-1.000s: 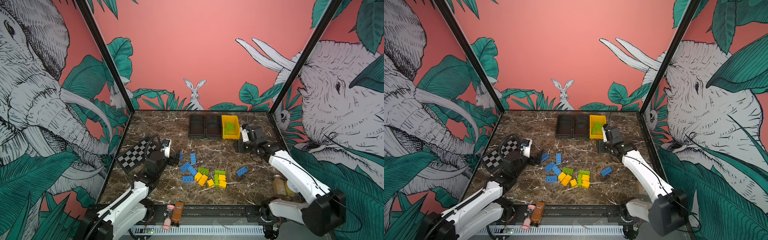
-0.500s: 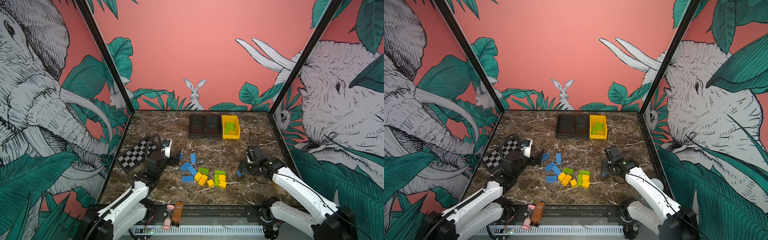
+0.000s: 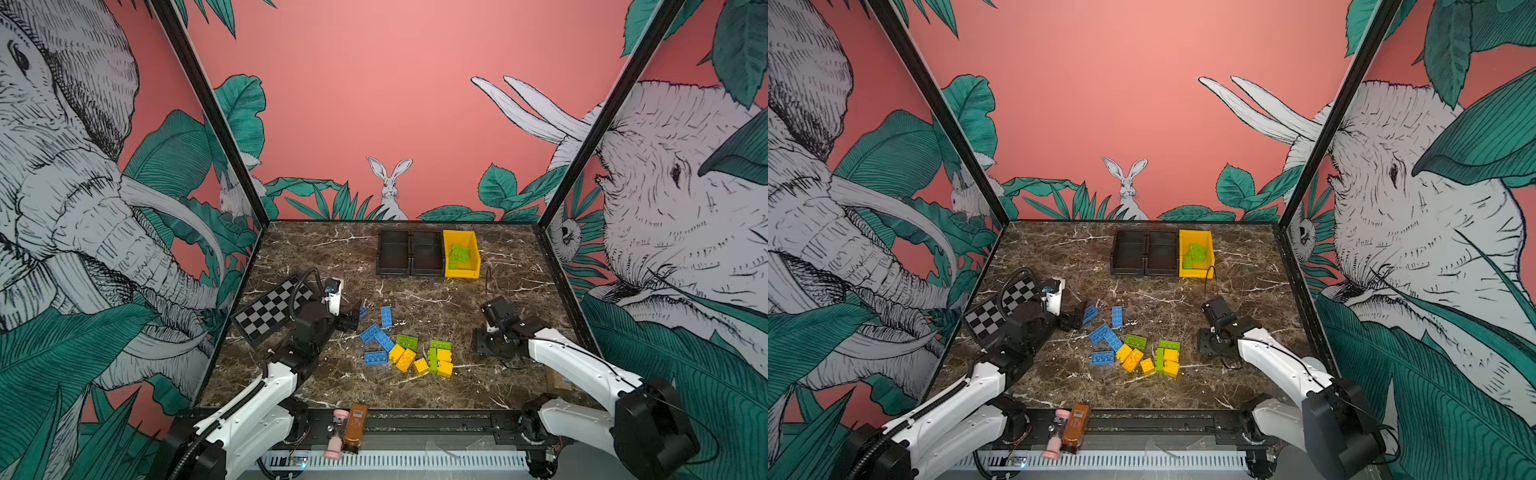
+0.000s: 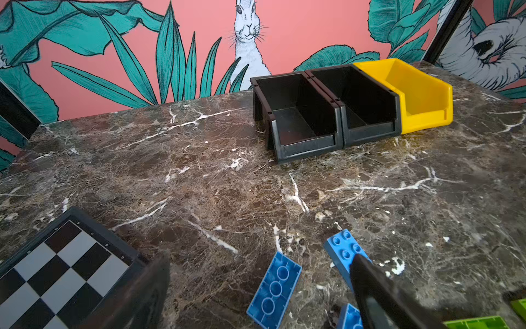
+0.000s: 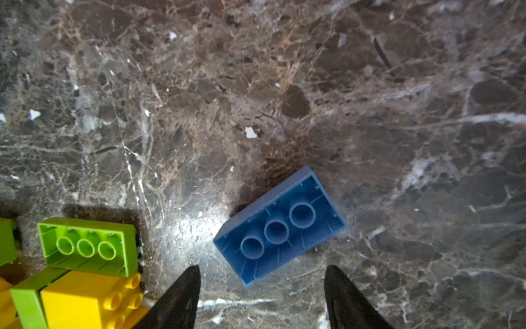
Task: Sort the legos into containers by color
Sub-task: 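Move the right gripper back over a blue brick beside the pile, then lower the right gripper and grasp the blue brick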
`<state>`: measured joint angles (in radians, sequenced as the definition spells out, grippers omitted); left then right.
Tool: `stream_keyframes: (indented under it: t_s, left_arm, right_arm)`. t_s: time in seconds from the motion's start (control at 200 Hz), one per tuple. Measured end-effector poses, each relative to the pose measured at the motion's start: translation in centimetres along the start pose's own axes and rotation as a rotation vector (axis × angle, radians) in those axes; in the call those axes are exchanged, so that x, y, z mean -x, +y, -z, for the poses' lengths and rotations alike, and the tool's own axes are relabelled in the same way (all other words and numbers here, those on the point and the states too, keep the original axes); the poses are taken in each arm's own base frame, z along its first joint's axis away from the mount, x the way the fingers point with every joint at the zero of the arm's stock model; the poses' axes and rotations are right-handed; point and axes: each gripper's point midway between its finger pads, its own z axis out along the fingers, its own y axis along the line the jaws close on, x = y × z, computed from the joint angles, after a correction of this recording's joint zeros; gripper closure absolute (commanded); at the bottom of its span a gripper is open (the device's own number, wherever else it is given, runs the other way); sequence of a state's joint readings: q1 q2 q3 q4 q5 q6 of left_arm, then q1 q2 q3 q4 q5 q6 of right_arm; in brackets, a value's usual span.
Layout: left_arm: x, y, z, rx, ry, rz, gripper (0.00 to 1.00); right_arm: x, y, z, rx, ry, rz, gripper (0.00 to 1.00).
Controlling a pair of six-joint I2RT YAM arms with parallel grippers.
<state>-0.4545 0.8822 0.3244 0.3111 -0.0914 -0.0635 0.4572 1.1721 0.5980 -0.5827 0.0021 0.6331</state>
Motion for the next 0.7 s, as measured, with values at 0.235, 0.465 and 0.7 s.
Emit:
stream_keyframes:
  t_s: [0.235, 0.465, 0.7]
  left_arm:
    - [0.0, 0.0, 0.0, 0.0, 0.0, 0.0, 0.01]
    - [-0.2, 0.0, 0.0, 0.0, 0.006, -0.001, 0.01]
    - [-0.2, 0.0, 0.0, 0.001, 0.006, -0.001, 0.01]
  right_arm:
    - [0.3, 0.3, -1.4, -0.008, 0.015, 0.004, 0.32]
    - [1.1, 0.6, -2.7, -0.029, 0.031, 0.024, 0.44]
    - [2.4, 1.5, -3.2, -0.02, 0.015, 0.046, 0.64]
